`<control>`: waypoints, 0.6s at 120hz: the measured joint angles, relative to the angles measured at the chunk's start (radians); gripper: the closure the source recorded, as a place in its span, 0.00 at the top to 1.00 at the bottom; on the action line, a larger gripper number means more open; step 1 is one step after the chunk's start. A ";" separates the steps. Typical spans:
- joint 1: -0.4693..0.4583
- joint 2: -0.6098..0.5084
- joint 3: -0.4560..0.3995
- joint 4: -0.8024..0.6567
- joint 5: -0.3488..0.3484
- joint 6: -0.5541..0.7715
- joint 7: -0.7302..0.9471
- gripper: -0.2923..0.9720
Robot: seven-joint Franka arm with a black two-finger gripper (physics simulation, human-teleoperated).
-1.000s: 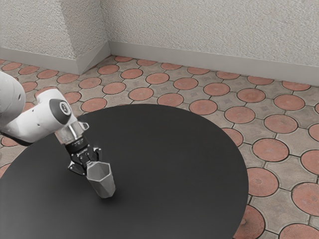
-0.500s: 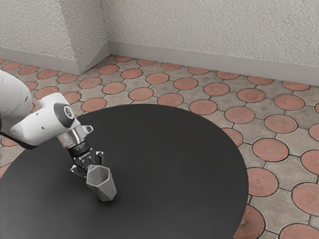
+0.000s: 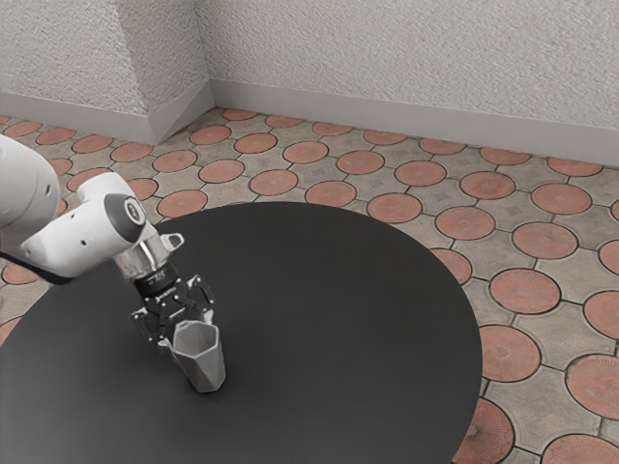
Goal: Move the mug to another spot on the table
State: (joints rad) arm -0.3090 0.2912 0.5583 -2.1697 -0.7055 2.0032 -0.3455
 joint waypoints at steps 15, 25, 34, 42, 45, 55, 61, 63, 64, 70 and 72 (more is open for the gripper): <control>-0.001 -0.020 0.000 0.039 0.000 0.001 0.011 0.69; -0.001 -0.040 0.000 0.072 0.000 -0.001 0.017 0.70; -0.001 -0.062 0.001 0.107 0.018 -0.010 0.022 0.71; -0.001 -0.077 0.001 0.131 0.038 -0.021 0.025 0.72; -0.001 -0.082 0.001 0.141 0.049 -0.026 0.026 0.73; 0.000 -0.098 -0.002 0.201 0.136 -0.070 0.029 0.74; 0.005 -0.108 -0.037 0.279 0.236 -0.119 0.031 0.75; 0.004 -0.114 -0.053 0.312 0.272 -0.140 0.032 0.75; 0.005 -0.118 -0.063 0.329 0.290 -0.152 0.033 0.75; 0.001 -0.141 -0.120 0.446 0.377 -0.235 0.053 0.75; -0.001 -0.145 -0.137 0.481 0.400 -0.263 0.063 0.75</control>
State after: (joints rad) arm -0.3101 0.1461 0.4210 -1.6885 -0.3060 1.7407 -0.2823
